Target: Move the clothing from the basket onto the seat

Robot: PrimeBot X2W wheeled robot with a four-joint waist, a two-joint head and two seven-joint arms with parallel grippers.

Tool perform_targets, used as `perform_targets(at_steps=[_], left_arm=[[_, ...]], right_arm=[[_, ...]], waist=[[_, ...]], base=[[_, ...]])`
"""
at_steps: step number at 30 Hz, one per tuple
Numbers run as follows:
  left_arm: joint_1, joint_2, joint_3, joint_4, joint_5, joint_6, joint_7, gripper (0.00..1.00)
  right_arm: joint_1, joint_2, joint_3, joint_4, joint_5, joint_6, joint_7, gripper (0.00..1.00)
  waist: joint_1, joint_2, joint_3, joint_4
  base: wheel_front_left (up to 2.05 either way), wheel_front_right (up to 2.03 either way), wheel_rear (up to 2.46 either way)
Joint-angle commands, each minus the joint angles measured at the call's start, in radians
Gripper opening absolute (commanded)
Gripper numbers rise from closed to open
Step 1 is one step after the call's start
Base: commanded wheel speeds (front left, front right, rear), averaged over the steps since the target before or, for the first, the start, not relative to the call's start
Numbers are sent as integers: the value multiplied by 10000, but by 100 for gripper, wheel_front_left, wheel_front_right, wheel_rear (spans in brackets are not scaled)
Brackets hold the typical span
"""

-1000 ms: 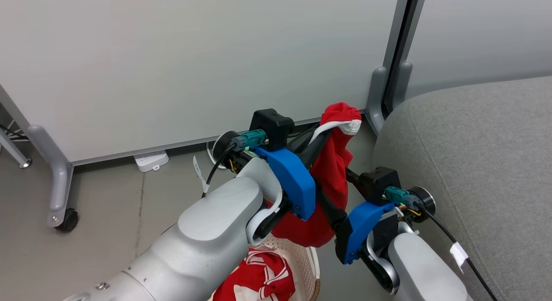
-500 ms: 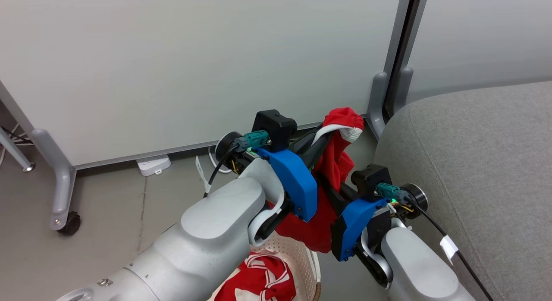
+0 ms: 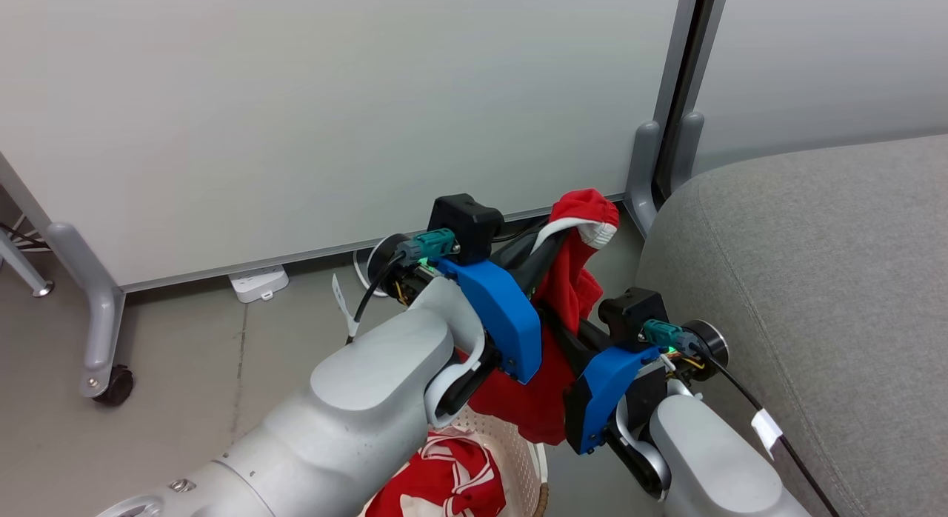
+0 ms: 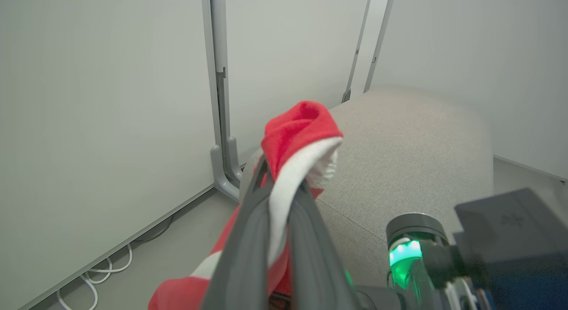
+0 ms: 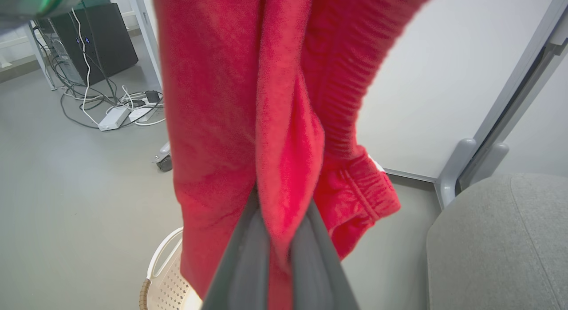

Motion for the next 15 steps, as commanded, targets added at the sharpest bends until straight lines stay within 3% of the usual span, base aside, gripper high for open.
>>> perform_targets(at_steps=[1, 2, 8, 15], left_arm=[[-90, 21, 7, -1, -34, 37, -213, 71], [-53, 22, 13, 31, 17, 58, -303, 100], [609, 270, 355, -86, 541, -66, -680, 100], [2611, 1224, 2136, -2217, 2524, -63, -692, 100]], right_arm=[[-165, -24, 33, 24, 65, -3, -71, 0], [-171, -24, 29, 30, 47, -3, -85, 0], [-110, -22, -268, -69, -173, -3, -173, 0], [159, -68, -690, -302, -474, -3, -148, 0]], waist=[[0, 0, 27, -2], [0, 0, 39, 0], [0, 0, 121, 38], [0, 0, 211, 116]], base=[[0, 0, 0], [0, 0, 0], [0, 0, 0], [0, 0, 0]])
